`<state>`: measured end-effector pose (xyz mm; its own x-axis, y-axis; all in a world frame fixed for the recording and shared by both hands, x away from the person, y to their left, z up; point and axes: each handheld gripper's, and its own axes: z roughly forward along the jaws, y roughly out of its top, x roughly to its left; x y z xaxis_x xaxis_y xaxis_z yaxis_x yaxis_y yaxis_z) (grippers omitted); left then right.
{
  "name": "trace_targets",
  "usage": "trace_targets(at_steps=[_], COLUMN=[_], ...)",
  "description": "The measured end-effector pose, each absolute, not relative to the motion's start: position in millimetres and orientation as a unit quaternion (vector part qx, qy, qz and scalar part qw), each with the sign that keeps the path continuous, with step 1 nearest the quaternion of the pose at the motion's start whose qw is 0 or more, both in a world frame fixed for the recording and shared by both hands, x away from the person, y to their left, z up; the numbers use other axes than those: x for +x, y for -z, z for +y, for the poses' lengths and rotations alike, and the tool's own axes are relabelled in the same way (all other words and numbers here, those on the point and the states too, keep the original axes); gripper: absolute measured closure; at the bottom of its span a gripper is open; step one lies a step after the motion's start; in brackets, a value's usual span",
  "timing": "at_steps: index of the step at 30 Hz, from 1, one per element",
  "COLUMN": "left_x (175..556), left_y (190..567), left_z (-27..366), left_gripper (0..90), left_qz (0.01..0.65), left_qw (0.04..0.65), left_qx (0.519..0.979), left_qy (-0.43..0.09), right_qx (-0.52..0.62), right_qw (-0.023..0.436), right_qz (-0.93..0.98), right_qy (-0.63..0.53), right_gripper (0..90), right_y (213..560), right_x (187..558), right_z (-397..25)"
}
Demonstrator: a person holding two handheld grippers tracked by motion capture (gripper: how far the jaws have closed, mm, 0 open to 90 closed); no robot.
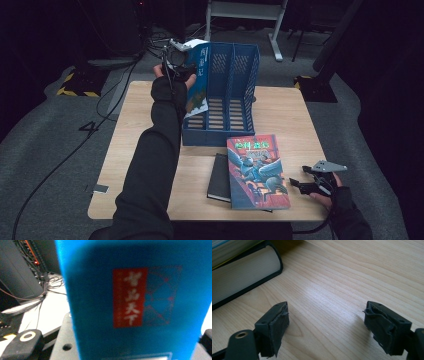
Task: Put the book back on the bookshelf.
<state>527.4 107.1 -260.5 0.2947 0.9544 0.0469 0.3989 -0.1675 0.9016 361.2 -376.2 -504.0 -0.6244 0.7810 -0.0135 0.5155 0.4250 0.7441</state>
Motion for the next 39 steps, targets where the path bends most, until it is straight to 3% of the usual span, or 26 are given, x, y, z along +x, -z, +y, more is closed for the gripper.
trace_targets(at_steps=[15, 39], left_x=[531.3, 542.1], left_y=[246.7, 298.6], left_z=[108.6, 81.6], left_gripper=[60.6, 60.7], left_qz=[0.481, 0.534], left_qw=[0.406, 0.435], left_qx=[0.697, 0.639], left_qy=[-0.344, -0.344], right_qx=[0.394, 0.391], right_qw=[0.181, 0.181], right_qz=[0.824, 0.826], right_qy=[-0.365, -0.364], right_gripper=[19.9, 19.9], right_y=[504.0, 503.9], right_x=[361.2, 360.7], right_z=[-376.0, -375.4])
